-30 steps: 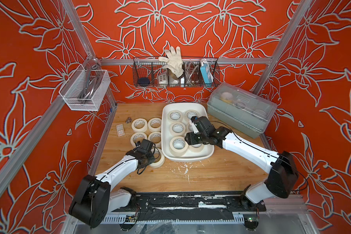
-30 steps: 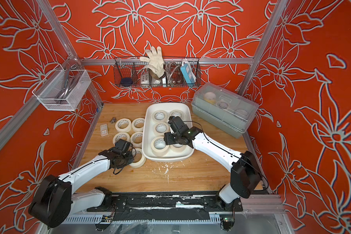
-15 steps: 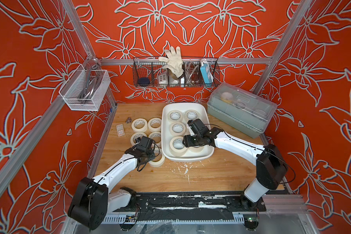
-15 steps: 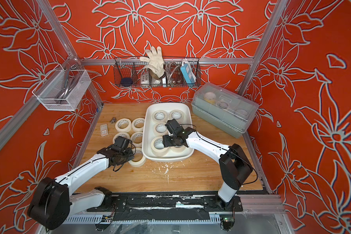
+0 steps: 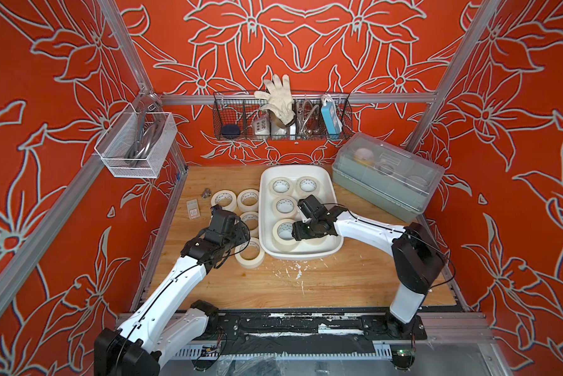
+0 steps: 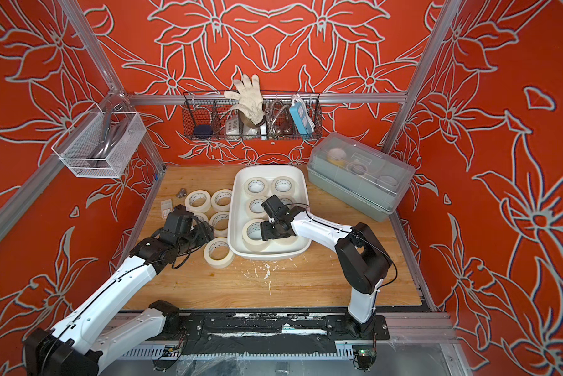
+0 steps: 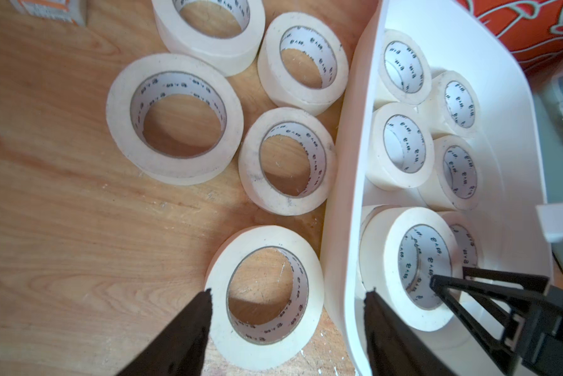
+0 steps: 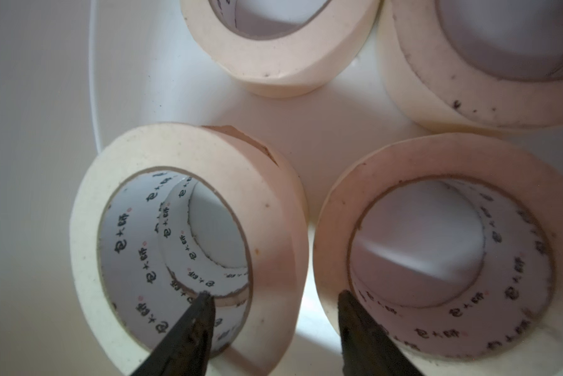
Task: Take out the art tape in the storage box
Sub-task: Place the art tape at the center of the board, then pick up the art tape from the storage box.
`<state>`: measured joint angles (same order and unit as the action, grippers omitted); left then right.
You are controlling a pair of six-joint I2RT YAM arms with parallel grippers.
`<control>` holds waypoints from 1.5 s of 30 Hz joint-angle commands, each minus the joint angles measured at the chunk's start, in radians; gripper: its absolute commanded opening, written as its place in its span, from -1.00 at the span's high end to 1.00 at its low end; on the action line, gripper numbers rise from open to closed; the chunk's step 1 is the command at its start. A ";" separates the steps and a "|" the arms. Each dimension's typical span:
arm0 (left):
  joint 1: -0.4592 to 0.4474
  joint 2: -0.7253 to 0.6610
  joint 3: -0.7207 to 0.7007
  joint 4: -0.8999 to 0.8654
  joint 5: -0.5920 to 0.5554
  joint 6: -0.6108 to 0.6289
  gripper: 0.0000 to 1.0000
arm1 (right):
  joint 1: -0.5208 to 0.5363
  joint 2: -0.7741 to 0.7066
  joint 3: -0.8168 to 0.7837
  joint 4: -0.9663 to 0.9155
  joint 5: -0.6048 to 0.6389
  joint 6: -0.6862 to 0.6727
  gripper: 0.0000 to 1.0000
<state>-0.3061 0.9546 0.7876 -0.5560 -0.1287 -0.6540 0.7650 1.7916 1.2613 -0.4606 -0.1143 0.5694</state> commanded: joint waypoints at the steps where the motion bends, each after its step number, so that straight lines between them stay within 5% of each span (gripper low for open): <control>1: 0.004 -0.011 0.039 -0.042 0.016 0.019 -0.50 | -0.003 0.041 0.038 -0.006 0.008 0.006 -0.25; 24: -0.054 0.067 0.181 -0.061 0.049 0.039 -0.53 | -0.004 0.019 0.148 -0.103 0.073 -0.069 0.83; 35: -0.263 0.161 0.366 -0.137 -0.034 0.138 -0.54 | -0.002 -0.134 0.176 -0.197 0.204 -0.135 0.90; 45: -0.421 0.399 0.600 -0.263 -0.040 0.204 -0.51 | 0.004 -0.242 0.162 -0.256 0.281 -0.160 0.90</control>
<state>-0.6991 1.3064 1.3354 -0.7502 -0.1444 -0.4919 0.7620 1.6058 1.4181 -0.6968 0.1204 0.4248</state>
